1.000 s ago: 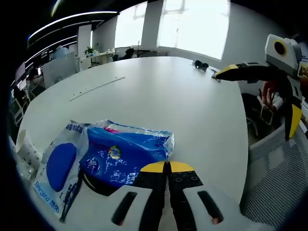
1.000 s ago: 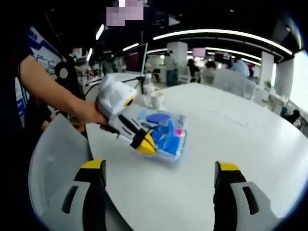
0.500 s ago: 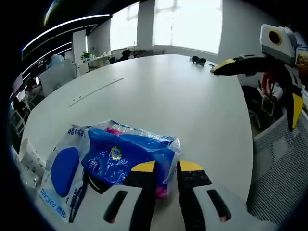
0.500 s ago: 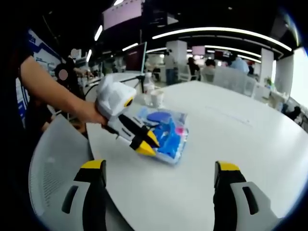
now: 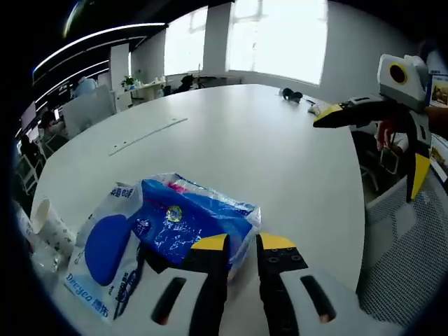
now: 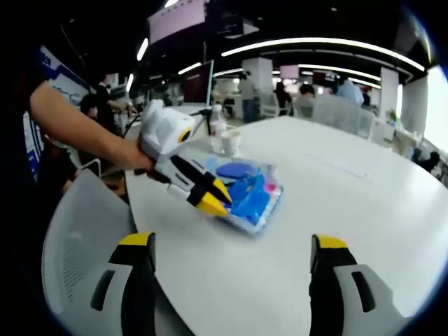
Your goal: Arrange the tabletop items into an orderly group along one side of the table until the central work area is clear of visible clutter.
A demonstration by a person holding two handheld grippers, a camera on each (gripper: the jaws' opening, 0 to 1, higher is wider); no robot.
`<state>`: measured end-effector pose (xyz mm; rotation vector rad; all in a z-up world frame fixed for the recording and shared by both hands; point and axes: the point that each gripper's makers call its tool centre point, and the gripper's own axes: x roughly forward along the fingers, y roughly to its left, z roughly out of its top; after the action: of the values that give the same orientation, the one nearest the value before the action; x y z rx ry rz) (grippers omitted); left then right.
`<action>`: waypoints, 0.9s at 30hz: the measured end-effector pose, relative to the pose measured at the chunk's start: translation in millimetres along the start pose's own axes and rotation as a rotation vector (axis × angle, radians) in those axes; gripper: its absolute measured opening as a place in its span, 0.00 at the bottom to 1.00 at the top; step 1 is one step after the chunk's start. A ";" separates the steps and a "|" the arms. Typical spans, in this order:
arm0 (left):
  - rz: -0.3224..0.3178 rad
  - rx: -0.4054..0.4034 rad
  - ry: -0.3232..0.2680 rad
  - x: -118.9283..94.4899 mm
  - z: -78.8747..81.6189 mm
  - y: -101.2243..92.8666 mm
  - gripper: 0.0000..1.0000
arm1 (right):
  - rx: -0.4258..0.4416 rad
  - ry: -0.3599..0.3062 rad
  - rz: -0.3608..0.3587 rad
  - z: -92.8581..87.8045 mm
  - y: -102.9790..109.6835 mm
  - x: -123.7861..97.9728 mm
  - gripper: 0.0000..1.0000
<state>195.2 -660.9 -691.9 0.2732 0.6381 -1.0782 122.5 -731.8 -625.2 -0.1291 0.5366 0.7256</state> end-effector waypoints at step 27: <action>0.072 0.055 -0.011 -20.4 3.1 40.6 0.22 | 0.020 0.031 0.064 -1.4 26.3 36.2 0.78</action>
<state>225.6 -628.8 -680.9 0.3355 0.5849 -1.0290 126.9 -691.0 -643.0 -0.1051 0.5794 0.7814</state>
